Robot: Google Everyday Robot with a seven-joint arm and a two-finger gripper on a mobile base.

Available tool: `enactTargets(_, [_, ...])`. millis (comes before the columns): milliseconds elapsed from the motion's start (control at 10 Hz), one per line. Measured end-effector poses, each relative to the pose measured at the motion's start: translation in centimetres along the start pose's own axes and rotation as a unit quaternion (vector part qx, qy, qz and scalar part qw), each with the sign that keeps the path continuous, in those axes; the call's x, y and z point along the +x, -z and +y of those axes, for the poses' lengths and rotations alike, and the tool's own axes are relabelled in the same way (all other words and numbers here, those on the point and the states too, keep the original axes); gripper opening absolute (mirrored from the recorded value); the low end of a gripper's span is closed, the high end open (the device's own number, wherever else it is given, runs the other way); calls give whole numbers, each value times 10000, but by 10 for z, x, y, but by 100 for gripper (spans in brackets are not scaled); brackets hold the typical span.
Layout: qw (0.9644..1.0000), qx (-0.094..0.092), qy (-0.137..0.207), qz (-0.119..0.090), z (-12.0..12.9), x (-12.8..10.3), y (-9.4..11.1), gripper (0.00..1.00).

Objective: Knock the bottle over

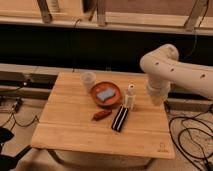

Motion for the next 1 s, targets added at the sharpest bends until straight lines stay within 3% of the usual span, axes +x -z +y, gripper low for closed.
enactTargets(500, [9982,-38,447,410,46,-28,-32,0])
enactTargets(1000, [9933,-111,874,754,79,-60,-60,0])
